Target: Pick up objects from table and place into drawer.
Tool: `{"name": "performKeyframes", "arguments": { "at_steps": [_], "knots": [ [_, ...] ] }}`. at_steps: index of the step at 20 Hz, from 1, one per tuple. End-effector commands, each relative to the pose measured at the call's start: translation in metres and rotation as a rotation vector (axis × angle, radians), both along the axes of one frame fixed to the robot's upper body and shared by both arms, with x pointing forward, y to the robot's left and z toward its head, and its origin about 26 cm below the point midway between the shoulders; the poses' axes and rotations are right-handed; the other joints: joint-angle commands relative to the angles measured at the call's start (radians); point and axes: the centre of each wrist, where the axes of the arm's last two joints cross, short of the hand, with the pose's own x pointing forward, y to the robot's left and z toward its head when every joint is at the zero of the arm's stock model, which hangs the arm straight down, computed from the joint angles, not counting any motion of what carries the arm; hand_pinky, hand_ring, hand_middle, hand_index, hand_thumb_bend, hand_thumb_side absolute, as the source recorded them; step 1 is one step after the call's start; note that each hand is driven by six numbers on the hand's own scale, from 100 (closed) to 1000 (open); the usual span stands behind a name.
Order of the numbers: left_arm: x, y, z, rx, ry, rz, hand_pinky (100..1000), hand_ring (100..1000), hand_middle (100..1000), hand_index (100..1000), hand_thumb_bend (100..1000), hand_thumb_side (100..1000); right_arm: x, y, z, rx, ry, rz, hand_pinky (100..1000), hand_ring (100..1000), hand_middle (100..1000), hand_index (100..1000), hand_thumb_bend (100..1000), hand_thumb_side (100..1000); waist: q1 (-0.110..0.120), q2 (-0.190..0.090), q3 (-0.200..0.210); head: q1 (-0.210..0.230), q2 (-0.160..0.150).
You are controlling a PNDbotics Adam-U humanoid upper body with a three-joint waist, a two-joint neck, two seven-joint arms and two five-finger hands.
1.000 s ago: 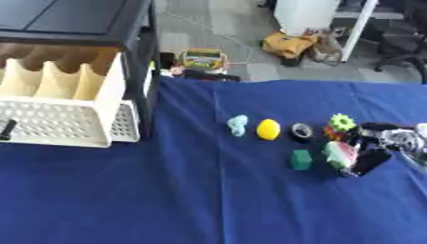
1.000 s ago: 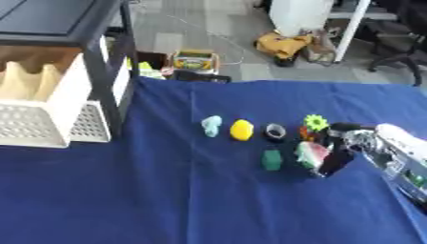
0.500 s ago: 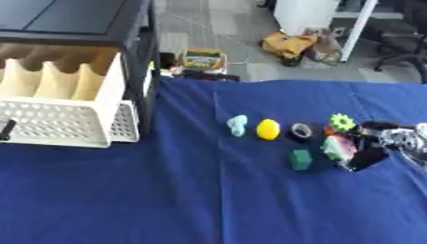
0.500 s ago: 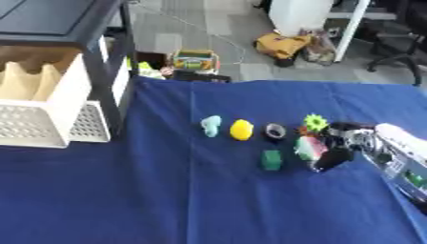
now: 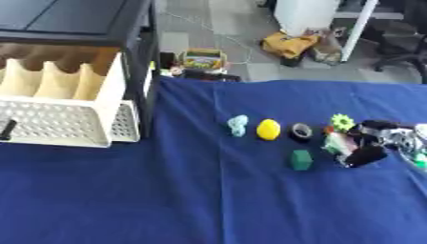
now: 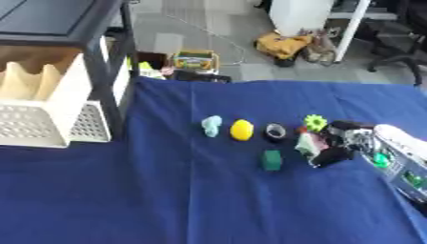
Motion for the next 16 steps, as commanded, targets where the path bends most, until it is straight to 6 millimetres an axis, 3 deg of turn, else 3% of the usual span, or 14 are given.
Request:
{"name": "performKeyframes", "arguments": {
  "at_steps": [1, 16],
  "knots": [
    [-0.0028, 0.0015, 0.0064, 0.006, -0.019, -0.001, 453, 160, 476, 782, 100, 915, -0.0029, -0.0021, 0.0138, -0.028, -0.049, -0.012, 544, 714, 608, 756, 100, 458, 0.000, -0.020, 0.001, 0.001, -0.010],
    [-0.0028, 0.0013, 0.0036, -0.011, -0.002, -0.012, 449, 162, 476, 782, 100, 931, -0.0046, 0.0012, 0.0157, -0.008, -0.128, -0.038, 496, 637, 490, 602, 100, 329, -0.004, -0.026, -0.002, 0.004, -0.009]
  ]
}}
